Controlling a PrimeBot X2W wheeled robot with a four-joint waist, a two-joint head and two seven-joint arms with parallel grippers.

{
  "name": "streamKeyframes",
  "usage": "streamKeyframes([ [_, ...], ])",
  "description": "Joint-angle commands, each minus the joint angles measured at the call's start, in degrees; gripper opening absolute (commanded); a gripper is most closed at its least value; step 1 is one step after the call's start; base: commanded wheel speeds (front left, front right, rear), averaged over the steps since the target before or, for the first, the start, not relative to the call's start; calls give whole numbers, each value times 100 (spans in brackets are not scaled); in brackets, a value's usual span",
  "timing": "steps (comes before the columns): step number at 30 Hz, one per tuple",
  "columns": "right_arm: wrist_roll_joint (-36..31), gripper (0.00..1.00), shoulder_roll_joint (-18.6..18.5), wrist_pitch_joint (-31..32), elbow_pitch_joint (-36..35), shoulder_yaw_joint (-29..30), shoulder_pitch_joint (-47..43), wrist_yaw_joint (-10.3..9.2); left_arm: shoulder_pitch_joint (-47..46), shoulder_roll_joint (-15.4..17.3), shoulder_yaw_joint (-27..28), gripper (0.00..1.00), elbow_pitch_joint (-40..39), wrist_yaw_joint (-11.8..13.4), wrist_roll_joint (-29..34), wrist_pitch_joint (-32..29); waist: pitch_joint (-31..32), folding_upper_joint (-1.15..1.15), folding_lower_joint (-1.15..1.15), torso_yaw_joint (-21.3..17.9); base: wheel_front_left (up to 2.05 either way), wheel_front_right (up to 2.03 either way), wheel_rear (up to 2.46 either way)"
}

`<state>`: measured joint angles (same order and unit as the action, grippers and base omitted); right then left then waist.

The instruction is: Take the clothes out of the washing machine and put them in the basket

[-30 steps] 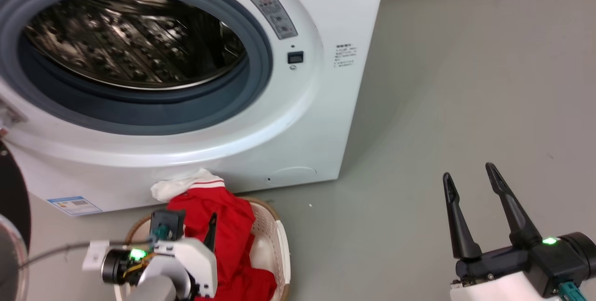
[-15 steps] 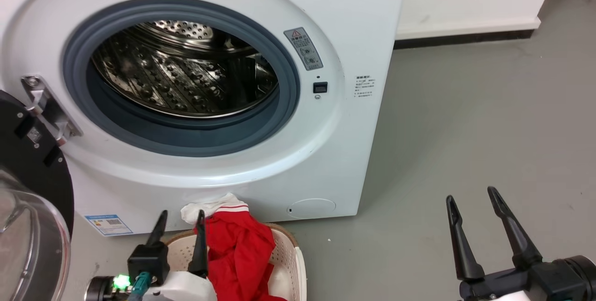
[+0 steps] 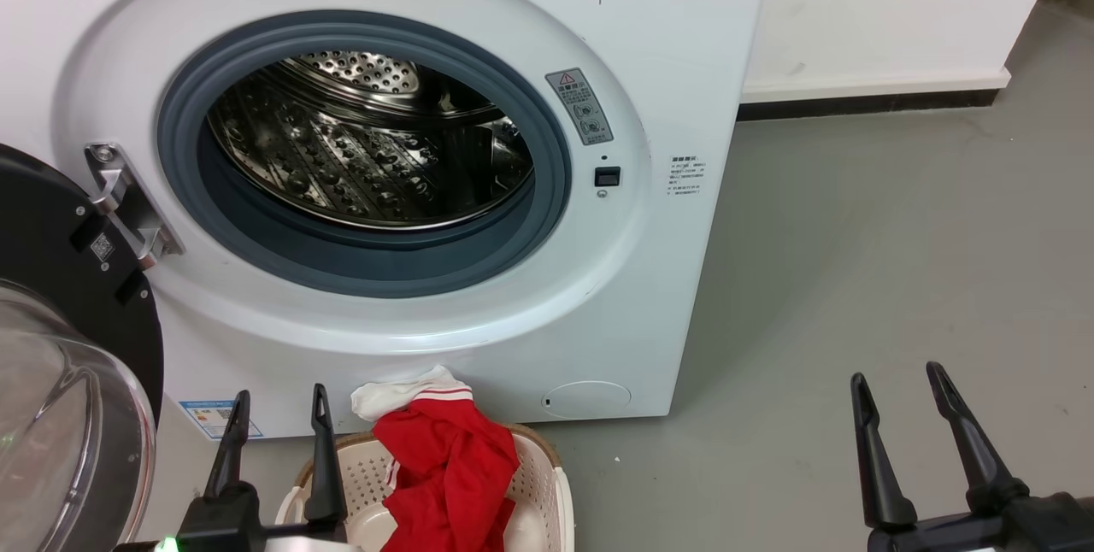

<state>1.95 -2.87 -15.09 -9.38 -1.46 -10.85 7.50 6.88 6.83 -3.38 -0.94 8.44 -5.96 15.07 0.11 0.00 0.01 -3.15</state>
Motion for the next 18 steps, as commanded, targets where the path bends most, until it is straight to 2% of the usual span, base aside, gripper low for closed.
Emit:
streamKeyframes([
  [1,68,100,0,-12,-1,34,-85,-2,126,-65,77,100,-87,-81,82,15,32,0,-1,25,0,0,0],
  [9,191,100,0,-12,42,119,-276,-2,379,-255,260,100,-251,-314,272,15,159,0,-1,67,0,0,0],
  [18,255,100,0,-12,59,115,-296,-2,537,-340,342,100,-222,-375,347,15,242,0,-1,41,0,0,0],
])
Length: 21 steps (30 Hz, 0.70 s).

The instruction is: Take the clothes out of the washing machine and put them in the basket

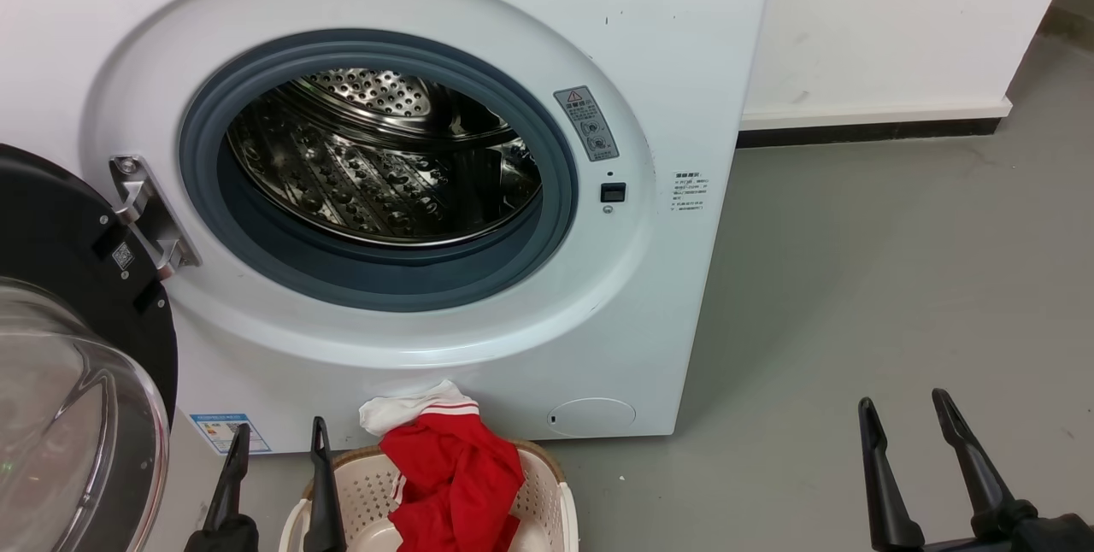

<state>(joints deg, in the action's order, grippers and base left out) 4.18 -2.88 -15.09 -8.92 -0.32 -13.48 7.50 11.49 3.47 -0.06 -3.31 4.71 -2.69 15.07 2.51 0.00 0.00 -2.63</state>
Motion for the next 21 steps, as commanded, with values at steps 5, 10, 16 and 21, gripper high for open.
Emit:
streamKeyframes([
  [5,18,100,1,-12,20,-35,13,-2,73,-29,53,100,63,-23,41,15,13,0,0,-43,0,0,0],
  [10,-1,100,1,-12,11,-44,32,-2,60,-46,76,100,91,-20,59,15,17,0,0,-66,0,0,0],
  [16,43,0,3,8,185,-55,-17,0,12,-49,38,0,280,-18,23,-28,10,0,0,-74,0,0,0],
  [21,586,0,-29,84,304,-60,52,0,-54,-25,28,0,350,-63,-517,-110,0,0,-1,-63,0,0,0],
])
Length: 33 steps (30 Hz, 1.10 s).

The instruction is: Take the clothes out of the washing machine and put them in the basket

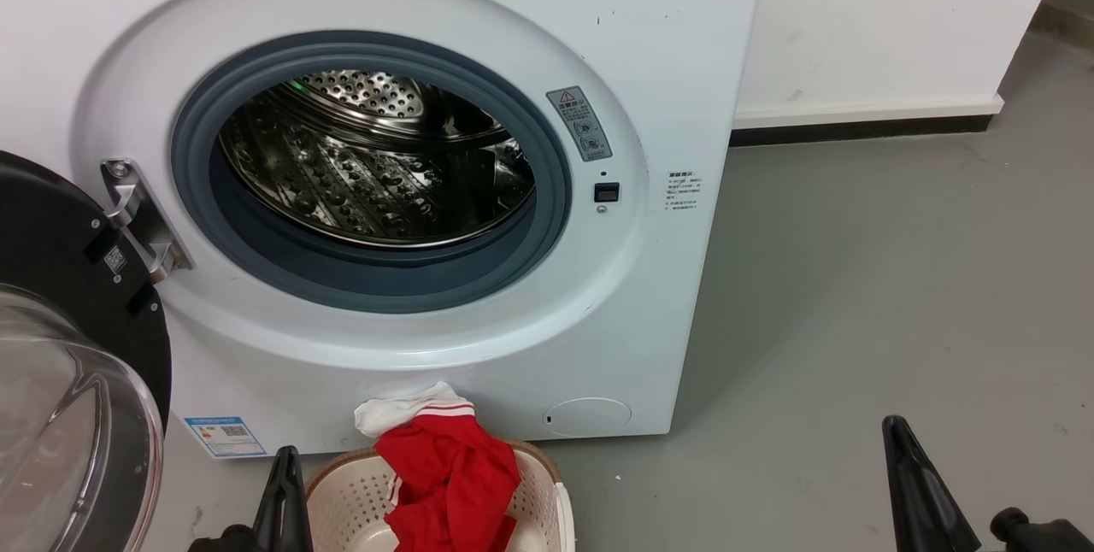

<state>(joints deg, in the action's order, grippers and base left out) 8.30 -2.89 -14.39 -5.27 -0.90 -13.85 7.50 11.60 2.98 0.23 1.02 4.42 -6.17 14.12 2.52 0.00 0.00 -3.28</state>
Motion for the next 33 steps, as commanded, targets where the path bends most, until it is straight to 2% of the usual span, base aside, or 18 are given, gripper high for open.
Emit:
streamKeyframes([
  [1,174,0,-28,14,-61,-2,89,0,-65,23,-1,0,-82,-34,-169,-15,-1,0,0,3,0,0,0],
  [12,1629,0,-122,256,281,-5,436,0,-371,102,0,0,175,-234,-1641,-272,-27,0,0,35,0,0,0],
  [33,3589,0,-202,632,716,49,869,-1,-773,171,36,0,497,-501,-3642,-649,-71,0,0,89,0,0,0],
])
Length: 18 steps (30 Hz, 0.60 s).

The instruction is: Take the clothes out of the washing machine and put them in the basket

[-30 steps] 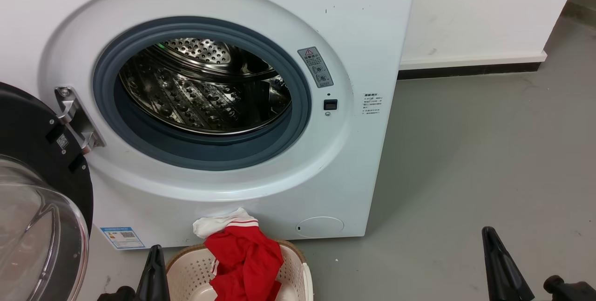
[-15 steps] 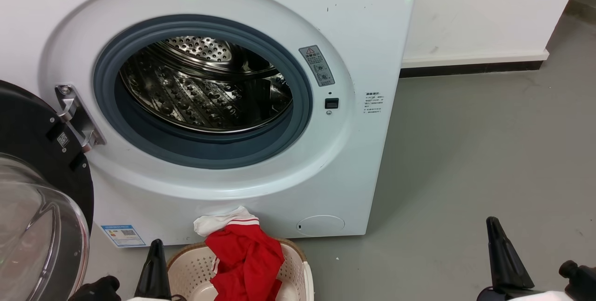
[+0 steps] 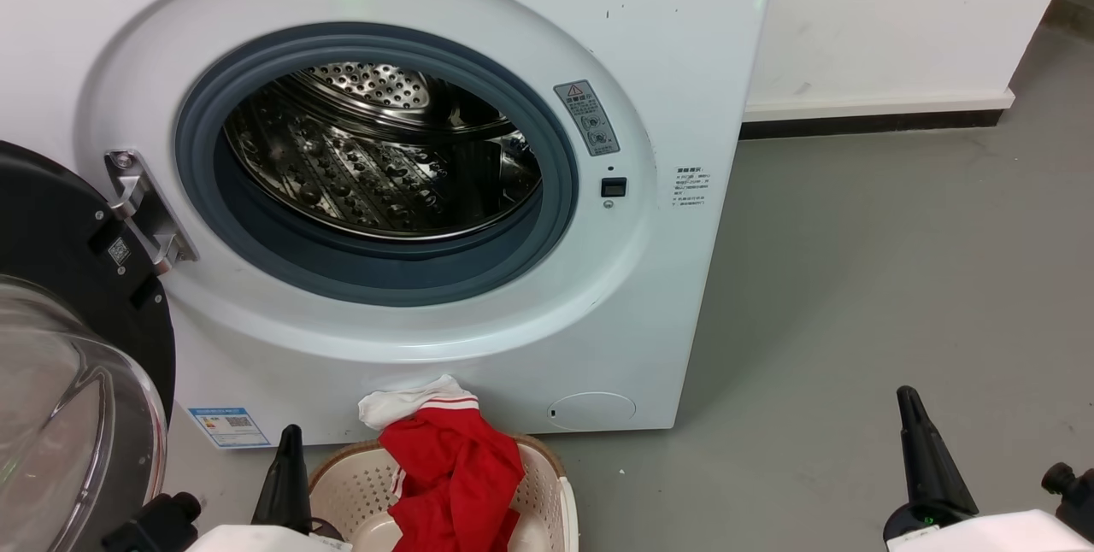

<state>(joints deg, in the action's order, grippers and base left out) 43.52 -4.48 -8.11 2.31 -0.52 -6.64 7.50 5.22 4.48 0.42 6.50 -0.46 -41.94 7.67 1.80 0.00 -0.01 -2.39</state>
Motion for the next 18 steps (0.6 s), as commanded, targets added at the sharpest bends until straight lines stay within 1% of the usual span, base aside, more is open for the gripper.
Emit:
streamKeyframes([
  [1,150,0,-47,22,-23,16,169,-1,-155,24,19,0,-41,-25,-153,-22,-2,0,1,2,0,0,0],
  [18,1474,0,-71,316,280,93,465,-1,-422,45,85,0,149,-210,-1507,-311,-40,0,1,48,0,0,0],
])
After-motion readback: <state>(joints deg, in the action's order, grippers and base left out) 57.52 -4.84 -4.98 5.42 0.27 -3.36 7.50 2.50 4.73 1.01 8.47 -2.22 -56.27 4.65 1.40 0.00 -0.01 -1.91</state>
